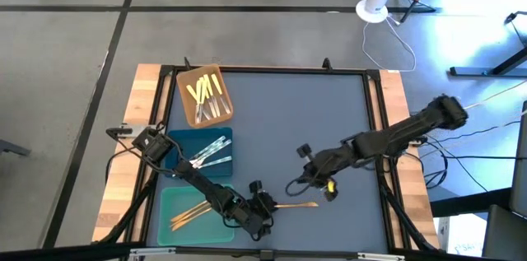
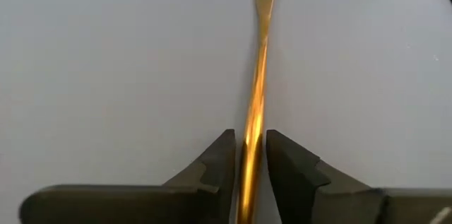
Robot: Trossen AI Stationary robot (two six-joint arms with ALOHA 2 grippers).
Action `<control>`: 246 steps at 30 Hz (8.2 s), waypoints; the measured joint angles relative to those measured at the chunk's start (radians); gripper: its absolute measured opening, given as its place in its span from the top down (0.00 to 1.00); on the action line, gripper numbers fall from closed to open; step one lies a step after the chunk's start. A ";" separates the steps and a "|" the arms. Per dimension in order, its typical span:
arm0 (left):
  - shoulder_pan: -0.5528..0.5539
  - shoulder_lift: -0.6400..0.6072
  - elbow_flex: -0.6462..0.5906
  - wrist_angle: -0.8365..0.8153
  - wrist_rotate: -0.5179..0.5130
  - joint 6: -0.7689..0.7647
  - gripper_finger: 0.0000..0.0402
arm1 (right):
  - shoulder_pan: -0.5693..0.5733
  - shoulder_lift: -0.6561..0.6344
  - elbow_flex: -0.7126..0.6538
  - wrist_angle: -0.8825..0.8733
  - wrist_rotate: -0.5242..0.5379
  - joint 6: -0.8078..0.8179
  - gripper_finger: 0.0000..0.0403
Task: Sort silverware by color (type)
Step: Put the gold knife into the green bin, then return to Home Position
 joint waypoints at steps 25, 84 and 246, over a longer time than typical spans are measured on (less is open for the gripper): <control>-0.001 0.000 -0.002 0.005 -0.023 -0.003 0.95 | 0.000 -0.398 0.000 -0.294 0.178 0.129 0.99; -0.181 -0.514 -0.002 -0.615 -0.131 -0.240 0.94 | -0.001 -0.395 -0.001 -0.296 0.177 0.128 0.99; 0.231 -1.213 -0.357 -0.457 0.111 0.393 1.00 | -0.001 -0.395 0.000 -0.262 0.293 0.131 0.99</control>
